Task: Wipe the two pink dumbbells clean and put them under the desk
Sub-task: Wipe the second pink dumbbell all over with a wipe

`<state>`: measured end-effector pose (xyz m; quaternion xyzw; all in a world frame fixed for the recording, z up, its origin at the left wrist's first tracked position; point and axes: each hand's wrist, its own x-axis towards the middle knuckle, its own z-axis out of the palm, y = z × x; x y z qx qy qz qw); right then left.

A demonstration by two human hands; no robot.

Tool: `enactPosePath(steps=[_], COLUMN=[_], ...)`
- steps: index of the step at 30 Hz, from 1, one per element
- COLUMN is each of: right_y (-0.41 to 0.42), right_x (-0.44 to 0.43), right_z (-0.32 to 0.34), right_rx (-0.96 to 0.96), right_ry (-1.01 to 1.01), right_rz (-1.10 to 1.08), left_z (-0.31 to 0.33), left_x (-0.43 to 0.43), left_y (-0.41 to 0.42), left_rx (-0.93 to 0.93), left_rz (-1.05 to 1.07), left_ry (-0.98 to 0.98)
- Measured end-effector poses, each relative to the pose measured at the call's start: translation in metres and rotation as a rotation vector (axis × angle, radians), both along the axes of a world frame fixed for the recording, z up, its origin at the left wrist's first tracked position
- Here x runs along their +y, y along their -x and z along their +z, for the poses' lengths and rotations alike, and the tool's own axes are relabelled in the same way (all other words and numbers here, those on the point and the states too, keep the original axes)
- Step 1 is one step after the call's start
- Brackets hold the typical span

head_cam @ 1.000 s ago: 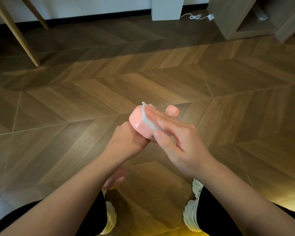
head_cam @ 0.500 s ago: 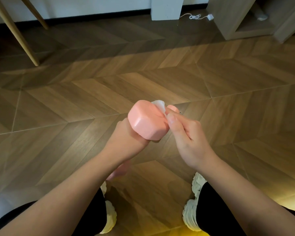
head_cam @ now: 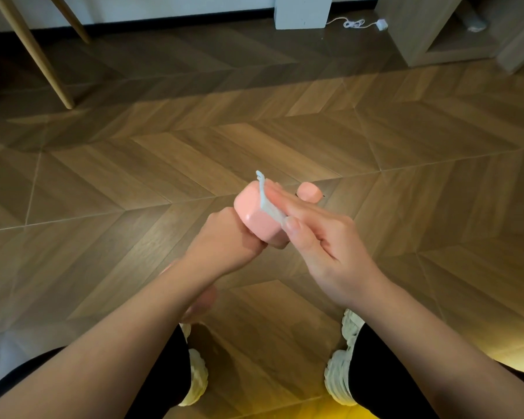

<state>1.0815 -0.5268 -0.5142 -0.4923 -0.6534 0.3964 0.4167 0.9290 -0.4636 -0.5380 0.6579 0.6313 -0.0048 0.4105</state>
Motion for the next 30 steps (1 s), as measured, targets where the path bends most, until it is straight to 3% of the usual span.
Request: enactPosePath(steps=[4,7,12,21,30], right_y=[-0.002,-0.005,-0.009,-0.001,-0.002], right_x=[0.0,0.001,0.004,0.009,0.002], right_z=[-0.002,-0.002,-0.002,-0.001,-0.003], right_rx=[0.012,-0.026,-0.057,0.033,0.097], right_ry=[-0.039,-0.006,0.128,0.217,0.092], right_rz=[-0.034,-0.078,-0.147,-0.147,-0.043], left_z=[0.013,0.022,0.027,0.012,0.006], left_x=[0.001,-0.003,-0.006,-0.01,-0.005], left_y=[-0.001,0.0,-0.001,-0.005,-0.002], left_rx=[-0.242,-0.219,-0.372,-0.181,-0.201], left_rz=[0.246,0.203,0.089,-0.06,0.05], left_ry=[0.157,0.263,0.166,0.069,0.15])
